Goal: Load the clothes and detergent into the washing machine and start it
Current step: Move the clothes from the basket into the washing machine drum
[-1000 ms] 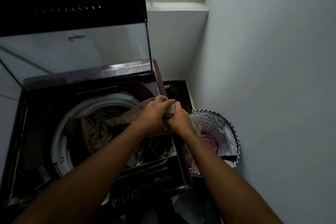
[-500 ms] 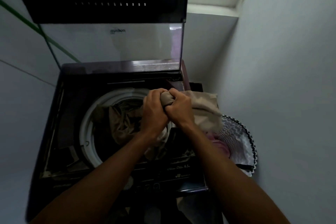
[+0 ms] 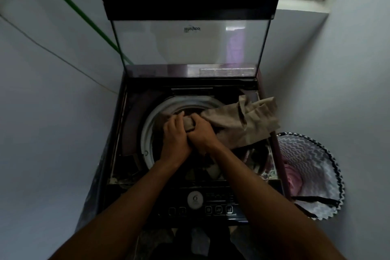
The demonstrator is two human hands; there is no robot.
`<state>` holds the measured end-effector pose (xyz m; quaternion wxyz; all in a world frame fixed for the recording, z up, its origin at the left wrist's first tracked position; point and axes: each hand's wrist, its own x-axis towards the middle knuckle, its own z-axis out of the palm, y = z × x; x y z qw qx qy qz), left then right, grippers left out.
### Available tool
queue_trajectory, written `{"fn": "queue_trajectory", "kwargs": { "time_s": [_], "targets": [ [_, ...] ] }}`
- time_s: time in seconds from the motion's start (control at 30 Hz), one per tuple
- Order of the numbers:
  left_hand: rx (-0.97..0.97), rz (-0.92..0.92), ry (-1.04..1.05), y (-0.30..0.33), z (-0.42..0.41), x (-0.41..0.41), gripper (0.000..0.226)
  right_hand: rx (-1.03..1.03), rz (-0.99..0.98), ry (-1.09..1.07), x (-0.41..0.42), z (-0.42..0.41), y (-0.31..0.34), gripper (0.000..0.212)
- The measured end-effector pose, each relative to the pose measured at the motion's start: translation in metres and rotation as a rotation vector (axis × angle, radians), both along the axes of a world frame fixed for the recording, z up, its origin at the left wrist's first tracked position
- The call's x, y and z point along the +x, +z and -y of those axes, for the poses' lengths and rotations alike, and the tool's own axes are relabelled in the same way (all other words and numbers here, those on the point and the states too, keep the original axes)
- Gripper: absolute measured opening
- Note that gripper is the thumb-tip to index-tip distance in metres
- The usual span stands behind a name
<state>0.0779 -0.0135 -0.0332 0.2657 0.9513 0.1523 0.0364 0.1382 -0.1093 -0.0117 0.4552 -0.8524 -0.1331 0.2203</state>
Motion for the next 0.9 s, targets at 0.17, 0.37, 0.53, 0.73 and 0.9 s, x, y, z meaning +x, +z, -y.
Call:
{"fn": "queue_trajectory", "kwargs": {
  "time_s": [0.17, 0.37, 0.53, 0.73, 0.9],
  "targets": [
    [-0.113, -0.362, -0.202, -0.021, -0.007, 0.000, 0.112, -0.221, -0.177, 0.111, 0.002, 0.011, -0.013, 0.050],
    [-0.247, -0.108, -0.201, 0.012, 0.023, 0.026, 0.086, -0.344, 0.045, -0.031, 0.029, 0.050, 0.010, 0.071],
    [-0.356, -0.208, -0.259, 0.005, 0.041, 0.044, 0.080, -0.476, -0.061, -0.193, 0.040, 0.093, 0.007, 0.078],
    [-0.138, -0.518, -0.258, -0.057, 0.013, 0.038, 0.094, -0.624, -0.022, -0.206, 0.022, 0.077, -0.013, 0.075],
    [0.041, -0.627, -0.048, -0.077, -0.028, 0.021, 0.095, -0.580, -0.277, -0.045, 0.020, 0.038, -0.045, 0.110]
  ]
}}
